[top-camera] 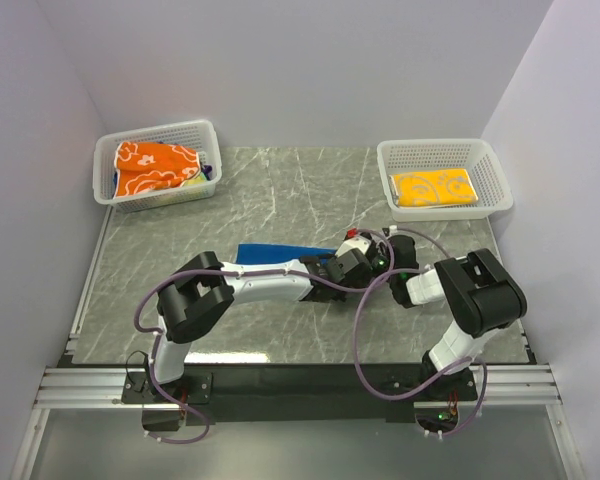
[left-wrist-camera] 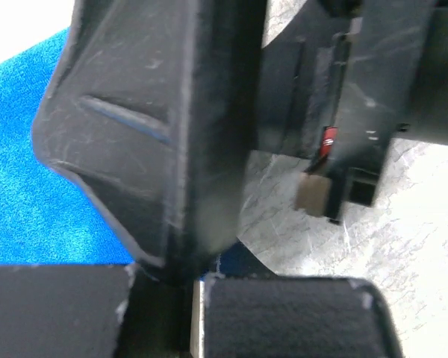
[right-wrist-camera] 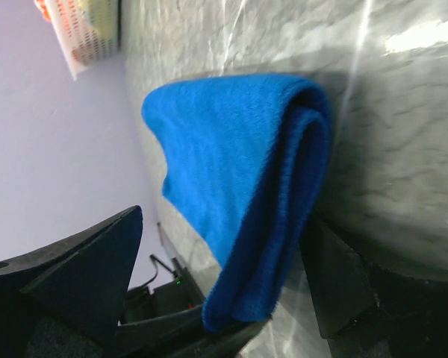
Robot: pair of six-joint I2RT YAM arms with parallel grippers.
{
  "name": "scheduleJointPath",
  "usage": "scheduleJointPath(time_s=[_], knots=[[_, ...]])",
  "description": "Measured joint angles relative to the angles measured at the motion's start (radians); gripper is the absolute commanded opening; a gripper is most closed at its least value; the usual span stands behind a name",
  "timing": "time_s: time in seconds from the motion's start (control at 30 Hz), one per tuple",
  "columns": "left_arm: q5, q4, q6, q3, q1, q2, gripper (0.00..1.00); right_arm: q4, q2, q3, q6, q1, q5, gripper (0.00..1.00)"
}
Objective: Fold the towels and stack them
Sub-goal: Neatly place the folded towel into the bin
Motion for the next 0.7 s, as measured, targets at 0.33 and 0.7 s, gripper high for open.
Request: scheduleJointPath(time_s=[0.33, 0.7], knots=[[0.011, -0.001, -0.002, 0.005, 0.004, 0.001, 0.01, 0.023, 0.06, 0.019, 0.044, 0.037, -0.006, 0.61], [0.045, 0.003, -0.032, 0.024, 0.005, 0.014, 0.6, -0.131, 0.065, 0.051, -0.022, 0.045, 0.008, 0.0]])
